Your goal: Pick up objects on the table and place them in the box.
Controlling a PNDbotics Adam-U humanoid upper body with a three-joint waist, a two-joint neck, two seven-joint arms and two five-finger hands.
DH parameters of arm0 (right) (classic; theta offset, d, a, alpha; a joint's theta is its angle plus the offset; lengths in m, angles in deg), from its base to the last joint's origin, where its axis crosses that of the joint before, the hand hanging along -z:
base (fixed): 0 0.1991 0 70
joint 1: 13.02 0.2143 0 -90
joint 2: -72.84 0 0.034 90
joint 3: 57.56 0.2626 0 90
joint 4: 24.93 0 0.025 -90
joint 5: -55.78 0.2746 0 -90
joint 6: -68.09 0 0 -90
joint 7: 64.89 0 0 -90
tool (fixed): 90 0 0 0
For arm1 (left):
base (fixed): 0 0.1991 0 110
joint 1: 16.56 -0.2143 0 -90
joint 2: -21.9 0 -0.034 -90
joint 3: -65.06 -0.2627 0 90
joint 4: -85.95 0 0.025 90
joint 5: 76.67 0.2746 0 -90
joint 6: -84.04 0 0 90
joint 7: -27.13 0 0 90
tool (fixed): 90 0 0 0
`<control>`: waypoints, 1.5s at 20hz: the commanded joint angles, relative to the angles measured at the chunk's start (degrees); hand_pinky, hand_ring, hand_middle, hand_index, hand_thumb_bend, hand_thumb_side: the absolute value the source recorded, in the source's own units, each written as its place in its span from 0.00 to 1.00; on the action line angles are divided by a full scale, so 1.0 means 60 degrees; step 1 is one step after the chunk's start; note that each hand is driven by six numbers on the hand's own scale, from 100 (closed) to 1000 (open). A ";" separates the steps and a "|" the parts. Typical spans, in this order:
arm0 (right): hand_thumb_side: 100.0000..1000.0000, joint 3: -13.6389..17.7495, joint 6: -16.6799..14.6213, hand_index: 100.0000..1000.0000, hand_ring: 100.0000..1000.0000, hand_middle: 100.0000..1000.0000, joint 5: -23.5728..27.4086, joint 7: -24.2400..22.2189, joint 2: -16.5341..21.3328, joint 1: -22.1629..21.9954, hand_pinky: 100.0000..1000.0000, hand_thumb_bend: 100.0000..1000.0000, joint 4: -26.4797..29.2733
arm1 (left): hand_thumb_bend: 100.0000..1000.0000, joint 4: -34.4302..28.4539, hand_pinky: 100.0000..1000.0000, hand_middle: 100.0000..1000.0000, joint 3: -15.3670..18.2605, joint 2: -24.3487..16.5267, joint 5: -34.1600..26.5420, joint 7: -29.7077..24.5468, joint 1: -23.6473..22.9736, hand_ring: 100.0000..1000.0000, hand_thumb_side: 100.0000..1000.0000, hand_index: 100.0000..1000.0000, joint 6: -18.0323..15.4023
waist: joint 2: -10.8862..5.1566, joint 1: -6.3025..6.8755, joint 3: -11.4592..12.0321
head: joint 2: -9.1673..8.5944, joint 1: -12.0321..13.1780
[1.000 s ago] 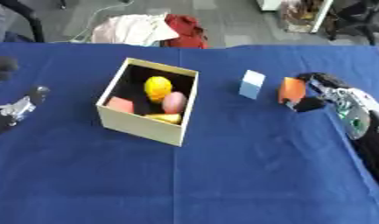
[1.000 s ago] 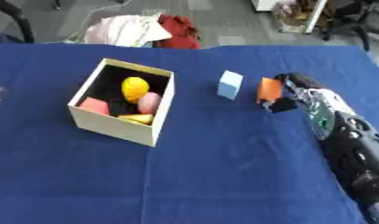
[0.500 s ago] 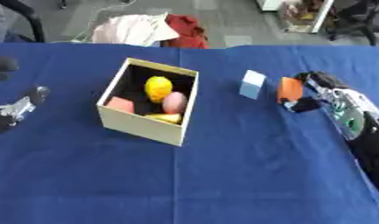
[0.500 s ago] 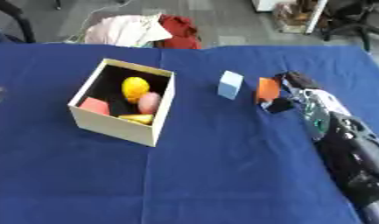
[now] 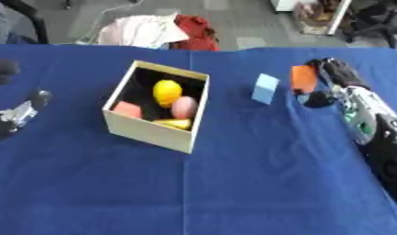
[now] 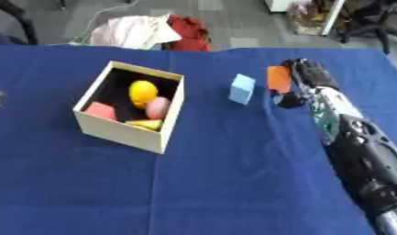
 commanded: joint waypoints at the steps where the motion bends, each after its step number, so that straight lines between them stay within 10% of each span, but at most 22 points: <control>1: 0.10 -0.0341 -0.0291 0.59 0.70 0.50 0.0585 -0.0274 0.0405 0.0272 0.77 0.00 0.1226 | 0.65 -0.0084 0.75 0.56 0.0133 -0.0147 -0.0023 0.0006 0.0085 0.72 0.36 0.67 -0.0021 | -0.0165 0.0042 -0.0026 | -0.0036 -0.0004; 11: 0.17 -0.1800 -0.1079 0.63 0.72 0.54 0.2161 -0.2305 -0.0214 0.1009 0.79 0.00 0.3507 | 0.65 -0.0084 0.75 0.56 0.0090 -0.0165 -0.0039 -0.0041 0.0117 0.72 0.36 0.67 -0.0036 | -0.0201 0.0028 0.0005 | -0.0084 -0.0192; 21: 0.29 -0.2151 -0.1719 0.79 0.77 0.66 0.0913 -0.3245 -0.1892 0.1272 0.81 0.02 0.2226 | 0.65 -0.0105 0.75 0.56 0.0040 -0.0107 -0.0079 -0.0098 0.0218 0.72 0.36 0.67 -0.0046 | -0.0158 0.0064 0.0214 | -0.0183 -0.0439; 30: 0.54 -0.1939 -0.1804 0.98 0.86 0.89 -0.0487 -0.2990 -0.2338 0.1240 0.86 0.35 0.1483 | 0.65 -0.0093 0.75 0.56 0.0027 -0.0078 -0.0095 -0.0115 0.0234 0.72 0.36 0.67 -0.0051 | -0.0153 0.0067 0.0189 | -0.0201 -0.0483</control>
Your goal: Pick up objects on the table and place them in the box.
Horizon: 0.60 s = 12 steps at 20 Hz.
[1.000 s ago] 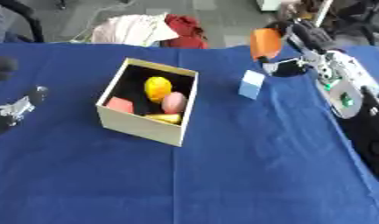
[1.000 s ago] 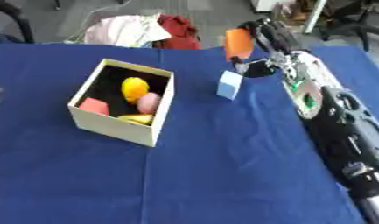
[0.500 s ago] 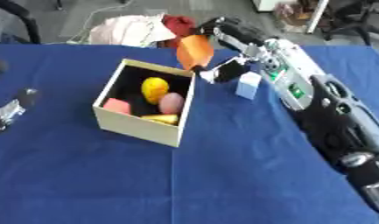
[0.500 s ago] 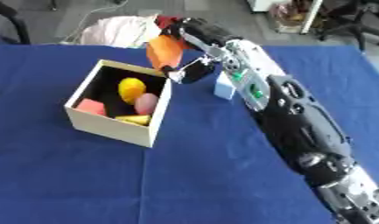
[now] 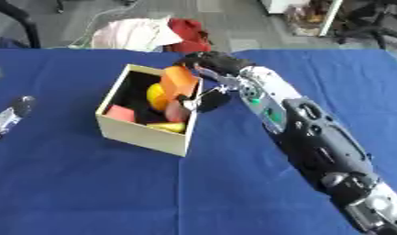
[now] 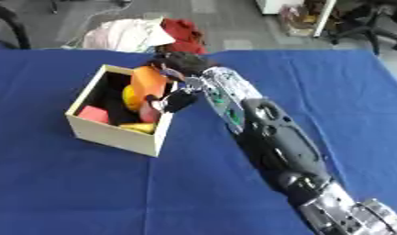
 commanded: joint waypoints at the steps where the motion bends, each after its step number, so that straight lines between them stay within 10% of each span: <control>1: 0.56 0.0215 0.0080 0.98 0.86 0.90 -0.0312 0.0175 0.0060 0.0220 0.86 0.38 -0.0049 | 0.65 -0.0092 0.75 0.56 0.0041 -0.0152 -0.0042 -0.0027 0.0134 0.72 0.36 0.67 -0.0005 | -0.0157 0.0067 -0.0030 | -0.0110 -0.0011; 12: 0.62 0.0436 0.0204 1.00 0.89 0.97 0.0106 0.0305 0.0394 0.0237 0.87 0.47 0.0359 | 0.65 -0.0077 0.75 0.56 0.0052 -0.0151 -0.0038 -0.0024 0.0108 0.72 0.36 0.67 -0.0006 | -0.0182 0.0072 -0.0154 | -0.0131 -0.0008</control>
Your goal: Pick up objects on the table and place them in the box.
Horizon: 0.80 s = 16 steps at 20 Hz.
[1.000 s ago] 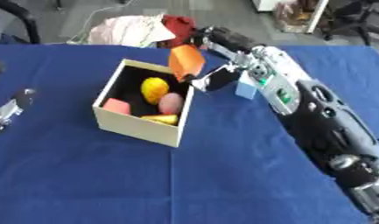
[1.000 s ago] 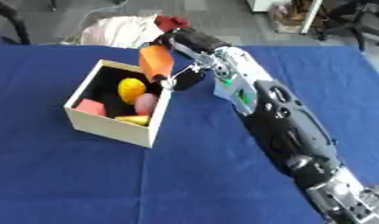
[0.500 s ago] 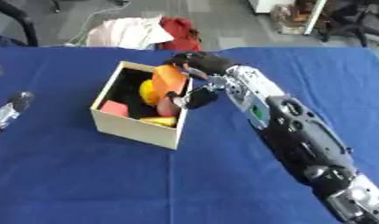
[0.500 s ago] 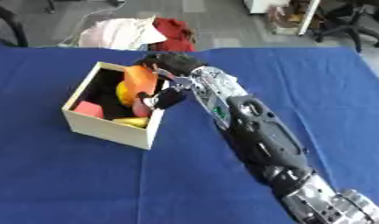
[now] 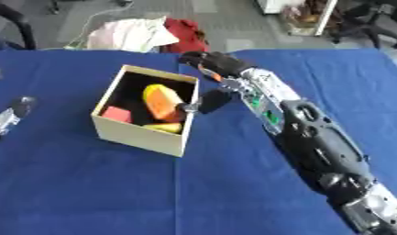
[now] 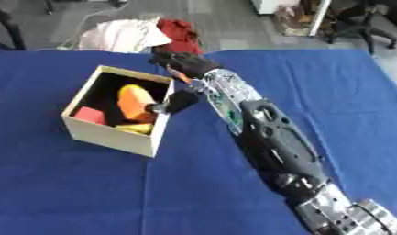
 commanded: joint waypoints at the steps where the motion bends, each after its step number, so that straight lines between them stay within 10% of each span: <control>1: 0.62 0.0166 0.0097 1.00 0.89 0.97 0.0210 0.0095 0.0336 0.0233 0.87 0.47 0.0404 | 0.65 -0.0076 0.75 0.56 0.0061 -0.0154 -0.0036 -0.0018 0.0100 0.72 0.36 0.67 -0.0003 | -0.0185 0.0074 -0.0022 | -0.0133 -0.0001; 16: 0.55 0.1874 0.1784 1.00 0.88 0.95 0.0644 0.1169 0.1435 -0.0025 0.87 0.40 -0.1893 | 0.65 -0.0060 0.75 0.56 0.0118 -0.0196 -0.0010 0.0033 0.0023 0.72 0.36 0.67 0.0004 | -0.0237 0.0013 -0.0123 | -0.0208 -0.0063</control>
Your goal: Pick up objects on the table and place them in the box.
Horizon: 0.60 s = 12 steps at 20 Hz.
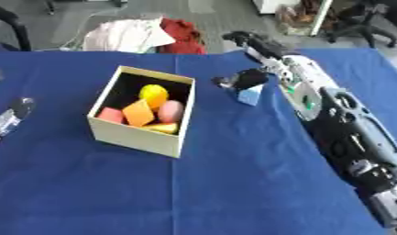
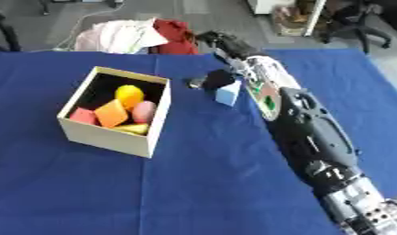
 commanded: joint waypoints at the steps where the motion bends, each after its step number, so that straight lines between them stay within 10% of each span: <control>1: 0.51 0.0394 0.0335 1.00 0.88 0.94 0.0049 0.0431 0.0255 0.0150 0.86 0.38 -0.0649 | 0.65 -0.0110 0.75 0.56 0.0112 -0.0192 -0.0010 0.0021 0.0050 0.72 0.36 0.67 -0.0004 | -0.0230 0.0026 0.0011 | -0.0138 -0.0051; 12: 0.54 0.0840 0.0816 1.00 0.88 0.94 -0.0421 0.1066 0.0252 0.0225 0.86 0.37 -0.1896 | 0.65 -0.0141 0.76 0.56 0.0105 -0.0132 -0.0013 0.0004 0.0108 0.72 0.36 0.67 -0.0012 | -0.0048 0.0107 0.0204 | -0.0357 -0.0322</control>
